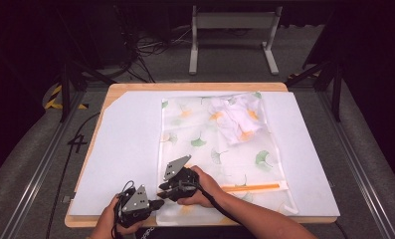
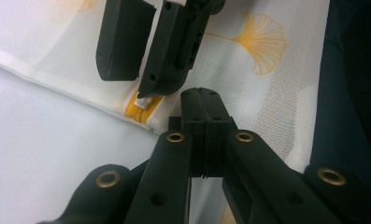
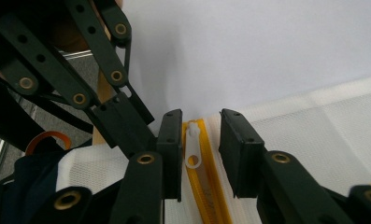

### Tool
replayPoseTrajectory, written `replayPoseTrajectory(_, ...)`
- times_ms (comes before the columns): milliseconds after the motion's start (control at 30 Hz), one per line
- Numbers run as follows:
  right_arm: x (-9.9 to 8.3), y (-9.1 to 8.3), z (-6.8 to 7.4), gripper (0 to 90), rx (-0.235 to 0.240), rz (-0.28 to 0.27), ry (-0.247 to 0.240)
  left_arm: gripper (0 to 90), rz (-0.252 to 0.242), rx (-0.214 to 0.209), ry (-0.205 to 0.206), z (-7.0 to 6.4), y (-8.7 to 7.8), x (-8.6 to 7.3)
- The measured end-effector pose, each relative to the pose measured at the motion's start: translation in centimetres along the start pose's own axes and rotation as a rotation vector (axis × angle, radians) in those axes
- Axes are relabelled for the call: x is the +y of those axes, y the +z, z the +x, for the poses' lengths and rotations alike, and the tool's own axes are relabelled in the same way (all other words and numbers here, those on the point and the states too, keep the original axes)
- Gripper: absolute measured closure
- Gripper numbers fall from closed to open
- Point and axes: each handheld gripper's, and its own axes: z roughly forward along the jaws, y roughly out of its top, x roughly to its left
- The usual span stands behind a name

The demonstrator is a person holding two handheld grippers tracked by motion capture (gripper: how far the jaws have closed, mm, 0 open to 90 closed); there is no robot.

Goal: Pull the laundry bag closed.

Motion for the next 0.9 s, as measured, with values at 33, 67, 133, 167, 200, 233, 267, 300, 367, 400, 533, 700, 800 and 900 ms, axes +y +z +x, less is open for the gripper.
replayPoseTrajectory(33,-0.06,0.1,-0.1,71.9,0.002,0.0,0.001,90.0,0.0,0.0,0.0,0.01,0.0,0.0)
replayPoseTrajectory(67,-0.12,0.19,-0.14,75.1,-0.001,0.003,-0.001,90.0,0.0,-0.001,0.0,0.01,0.0,0.0)
replayPoseTrajectory(133,-0.24,0.22,-0.12,81.4,0.007,0.007,-0.006,90.0,0.0,-0.001,-0.002,0.02,-0.01,-0.01)
replayPoseTrajectory(167,-0.27,0.23,-0.08,82.9,0.012,0.008,-0.007,90.0,-0.003,-0.002,-0.003,0.03,0.01,-0.02)
replayPoseTrajectory(200,-0.32,0.25,-0.02,83.8,0.008,0.008,-0.019,90.0,-0.003,-0.003,-0.004,0.04,0.02,-0.02)
replayPoseTrajectory(233,-0.35,0.22,0.03,84.2,0.006,0.01,-0.02,90.0,-0.003,-0.004,-0.003,0.05,0.01,-0.01)
replayPoseTrajectory(267,-0.35,0.22,0.03,84.2,0.006,0.01,-0.02,90.0,-0.003,-0.004,-0.003,0.05,0.01,-0.01)
replayPoseTrajectory(300,-0.41,0.17,-0.01,84.5,0.009,0.007,-0.025,90.0,-0.002,-0.003,-0.002,0.05,0.01,-0.01)
replayPoseTrajectory(367,-0.44,0.13,-0.03,84.5,0.008,0.006,-0.025,90.0,-0.002,-0.002,-0.002,0.02,0.01,0.0)
replayPoseTrajectory(400,-0.51,-0.03,-0.05,84.6,0.011,0.004,-0.027,90.0,0.0,-0.001,0.0,0.02,0.0,0.0)
replayPoseTrajectory(533,-0.6,-0.16,-0.02,84.6,0.016,0.009,-0.03,90.0,-0.001,0.021,0.01,-0.14,-0.03,0.03)
replayPoseTrajectory(700,-0.61,0.12,-0.11,84.7,0.013,0.02,-0.032,90.0,-0.012,0.078,0.024,0.2,-0.33,0.23)
replayPoseTrajectory(800,-0.59,0.17,-0.2,84.7,0.016,0.02,-0.029,90.0,0.0,0.061,0.021,0.51,-0.13,0.1)
replayPoseTrajectory(900,-0.54,0.16,-0.04,84.8,0.007,0.031,-0.034,90.0,-0.005,0.038,0.009,0.67,-0.08,-0.05)
